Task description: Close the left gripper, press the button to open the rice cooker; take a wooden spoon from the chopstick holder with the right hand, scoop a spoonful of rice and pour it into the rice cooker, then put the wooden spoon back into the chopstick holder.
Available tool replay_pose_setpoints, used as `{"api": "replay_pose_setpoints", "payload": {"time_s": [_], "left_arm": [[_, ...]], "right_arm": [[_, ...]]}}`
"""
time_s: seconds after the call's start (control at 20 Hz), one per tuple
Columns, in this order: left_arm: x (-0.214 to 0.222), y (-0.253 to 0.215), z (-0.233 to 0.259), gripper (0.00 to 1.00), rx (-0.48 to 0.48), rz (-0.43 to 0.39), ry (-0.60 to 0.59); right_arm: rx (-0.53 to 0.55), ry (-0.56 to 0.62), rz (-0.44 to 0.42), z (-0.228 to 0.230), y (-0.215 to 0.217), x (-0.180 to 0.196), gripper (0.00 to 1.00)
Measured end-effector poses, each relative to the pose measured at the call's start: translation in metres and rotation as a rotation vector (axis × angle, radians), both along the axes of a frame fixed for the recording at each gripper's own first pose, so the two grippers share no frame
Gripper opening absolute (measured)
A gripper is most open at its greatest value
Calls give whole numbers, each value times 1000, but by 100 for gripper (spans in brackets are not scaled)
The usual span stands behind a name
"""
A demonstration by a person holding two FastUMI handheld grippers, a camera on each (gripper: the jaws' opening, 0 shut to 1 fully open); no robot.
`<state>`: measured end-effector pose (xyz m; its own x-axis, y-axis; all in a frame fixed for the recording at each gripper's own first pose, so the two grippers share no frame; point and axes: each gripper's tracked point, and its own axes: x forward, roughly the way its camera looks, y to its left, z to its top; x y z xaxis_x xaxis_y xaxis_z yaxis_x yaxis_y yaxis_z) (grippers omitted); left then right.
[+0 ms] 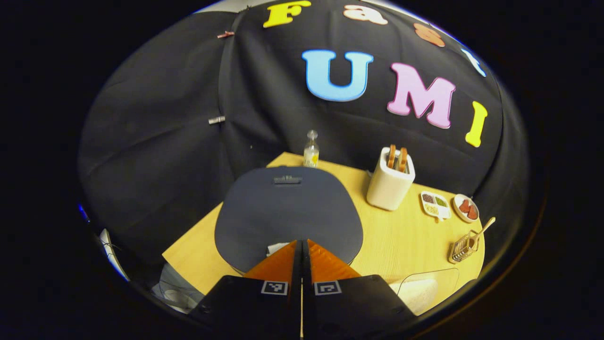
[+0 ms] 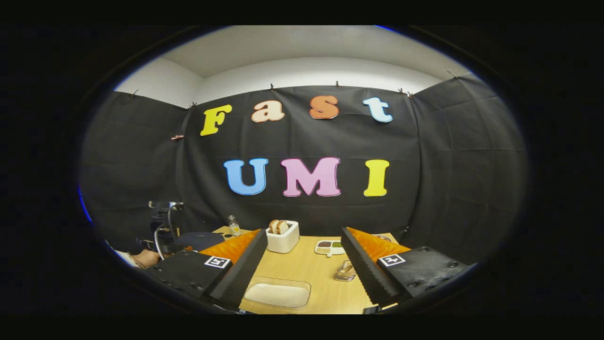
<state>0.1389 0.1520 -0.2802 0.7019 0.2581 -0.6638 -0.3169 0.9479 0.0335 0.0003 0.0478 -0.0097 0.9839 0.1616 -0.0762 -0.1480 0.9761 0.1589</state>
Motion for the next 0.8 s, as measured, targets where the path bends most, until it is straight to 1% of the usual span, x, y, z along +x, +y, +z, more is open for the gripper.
{"api": "replay_pose_setpoints", "payload": {"time_s": [0.05, 0.15, 0.25, 0.3, 0.35, 0.4, 0.5, 0.55, 0.65, 0.8], "left_arm": [[1, 3, -3, 6, -1, 12, 8], [-1, 1, -5, 6, 24, -12, 15], [-5, 4, -13, 7, 91, -44, 101], [-4, 6, -9, 6, 132, -48, 111], [-5, 5, -16, 5, 120, -27, 130], [-2, 5, -14, 6, 82, 5, 125], [1, 3, -11, 6, 13, 48, 81], [-2, 4, -2, 6, 9, 47, 40], [-3, 11, 20, 6, 61, 54, -54], [-2, 2, 79, 6, 128, 11, -209]], "right_arm": [[0, -3, -2, 1, -1, 0, 98], [-8, -3, -5, -2, -2, -2, 98], [-8, 7, -5, -6, -2, -2, 98], [-3, 12, -7, -6, -2, -1, 98], [4, 16, -7, -6, -1, 0, 98], [8, 13, -9, -5, -1, -1, 98], [10, 3, -16, -2, -5, -2, 98], [11, 3, -17, -2, -6, -3, 98], [8, 9, -23, -7, -11, -5, 98], [9, 42, -18, -17, -10, -3, 98]]}}
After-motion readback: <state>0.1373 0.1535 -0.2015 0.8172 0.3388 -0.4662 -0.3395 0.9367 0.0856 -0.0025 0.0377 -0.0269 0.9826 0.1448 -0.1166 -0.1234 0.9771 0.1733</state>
